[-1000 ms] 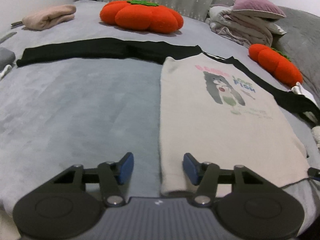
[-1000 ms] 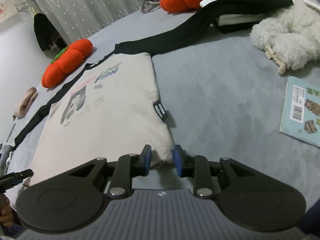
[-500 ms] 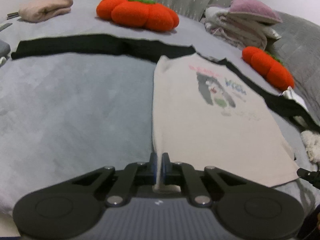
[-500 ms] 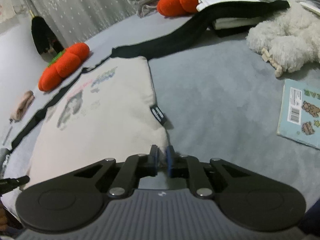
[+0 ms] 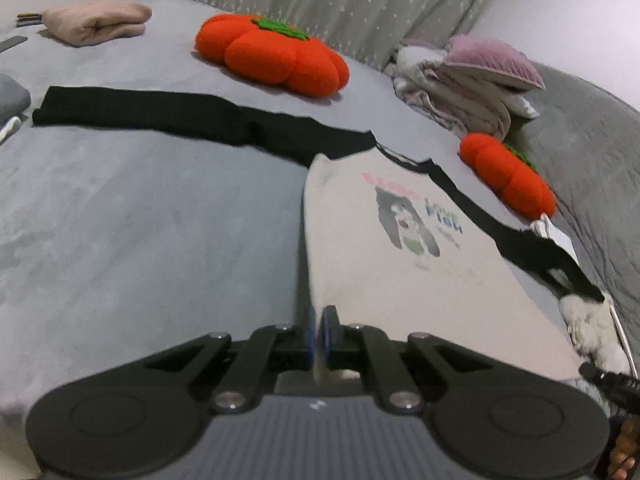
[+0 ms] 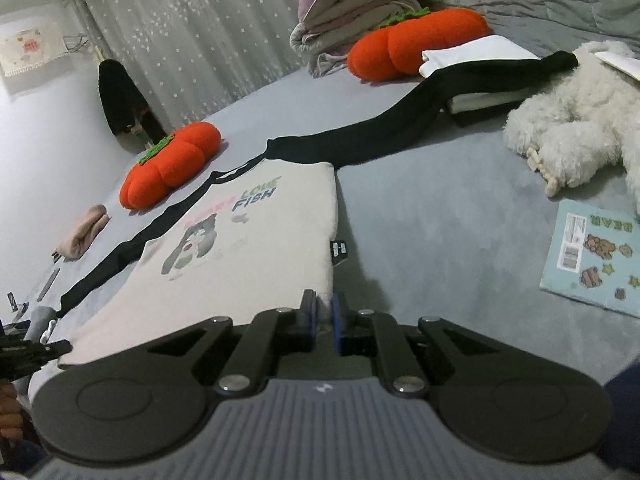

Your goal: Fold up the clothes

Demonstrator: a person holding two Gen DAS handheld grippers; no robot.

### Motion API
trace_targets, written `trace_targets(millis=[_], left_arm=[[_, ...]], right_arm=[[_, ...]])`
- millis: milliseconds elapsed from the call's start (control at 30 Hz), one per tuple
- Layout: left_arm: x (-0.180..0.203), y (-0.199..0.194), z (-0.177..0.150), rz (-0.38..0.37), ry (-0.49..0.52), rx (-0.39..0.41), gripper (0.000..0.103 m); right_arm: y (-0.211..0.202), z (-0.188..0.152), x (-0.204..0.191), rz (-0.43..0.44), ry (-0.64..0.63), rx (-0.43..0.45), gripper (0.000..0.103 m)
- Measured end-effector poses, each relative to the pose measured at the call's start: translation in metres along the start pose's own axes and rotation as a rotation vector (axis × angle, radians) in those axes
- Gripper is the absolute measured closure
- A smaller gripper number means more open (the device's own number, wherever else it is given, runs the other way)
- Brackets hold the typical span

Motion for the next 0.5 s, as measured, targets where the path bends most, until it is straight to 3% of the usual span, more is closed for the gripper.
trace_targets(millis=[267, 500], left_arm=[[0.004, 0.007, -0.007, 0.029, 0.061, -0.042, 0.102], [0.008, 0.014, -0.012, 0.057, 0.111, -0.078, 0.102]], right_arm=[[0.005, -0.008, -0.002, -0.075, -0.045, -0.060, 0.093], [-0.006, -0.012, -0.007, -0.077, -0.061, -0.052, 0.093]])
Point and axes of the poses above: each gripper's, at about its wrist camera, not at the fingertips, and y roughly the way its jaws point, x to its right, z to its top, the point moved 2 cm from there along y, roughly the way its jaws point, and after that the axes turned 13 degrees about y, right-handed, at the moved point
